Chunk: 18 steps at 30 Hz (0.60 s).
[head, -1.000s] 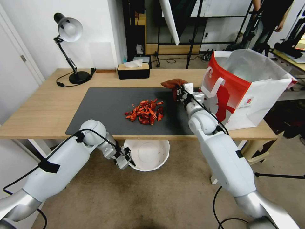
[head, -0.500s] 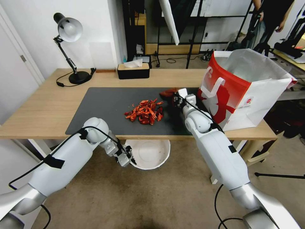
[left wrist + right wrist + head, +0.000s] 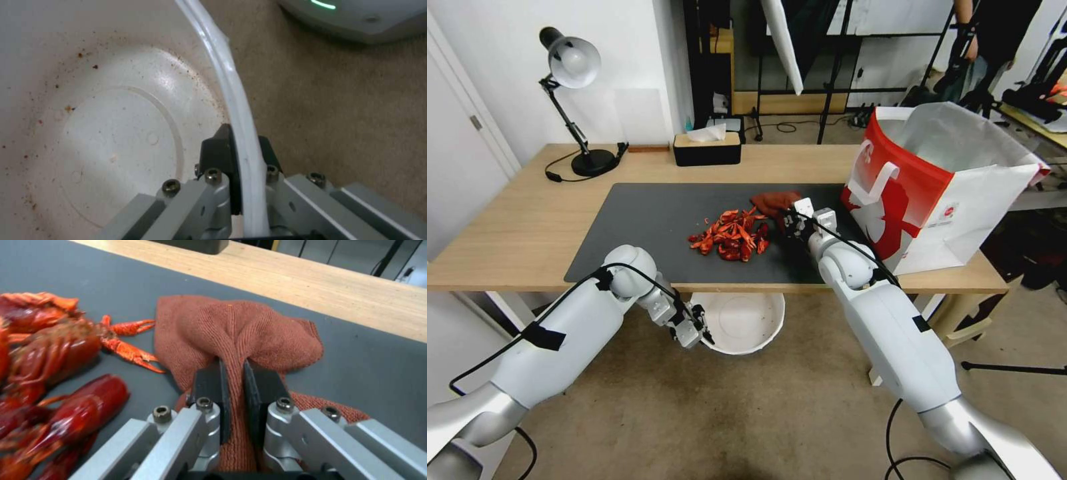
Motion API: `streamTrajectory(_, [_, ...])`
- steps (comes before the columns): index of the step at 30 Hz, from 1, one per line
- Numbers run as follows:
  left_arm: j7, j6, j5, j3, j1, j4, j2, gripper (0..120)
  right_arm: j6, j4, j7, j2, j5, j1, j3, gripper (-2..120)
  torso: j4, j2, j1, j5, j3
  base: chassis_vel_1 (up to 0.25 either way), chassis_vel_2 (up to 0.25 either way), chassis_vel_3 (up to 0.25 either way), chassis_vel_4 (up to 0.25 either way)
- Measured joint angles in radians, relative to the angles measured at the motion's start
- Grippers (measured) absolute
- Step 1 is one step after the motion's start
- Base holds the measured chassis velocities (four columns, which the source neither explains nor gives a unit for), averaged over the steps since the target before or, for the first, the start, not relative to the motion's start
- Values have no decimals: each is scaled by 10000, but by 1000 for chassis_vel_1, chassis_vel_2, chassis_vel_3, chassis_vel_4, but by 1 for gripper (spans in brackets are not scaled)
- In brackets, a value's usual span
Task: Sweep shrimp from table into container with towel, then put container into takeout bag.
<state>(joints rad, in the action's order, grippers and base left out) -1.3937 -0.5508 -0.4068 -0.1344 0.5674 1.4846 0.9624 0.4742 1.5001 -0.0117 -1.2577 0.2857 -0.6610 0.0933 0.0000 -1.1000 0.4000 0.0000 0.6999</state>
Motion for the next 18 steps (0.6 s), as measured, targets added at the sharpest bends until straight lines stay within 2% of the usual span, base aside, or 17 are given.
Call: streamTrajectory(18, [20,4,90,6,-64,6,-19,0,394,1568,-63,377,108,-968,-348,6,0,0,-2,-1,0,0,0,0,0])
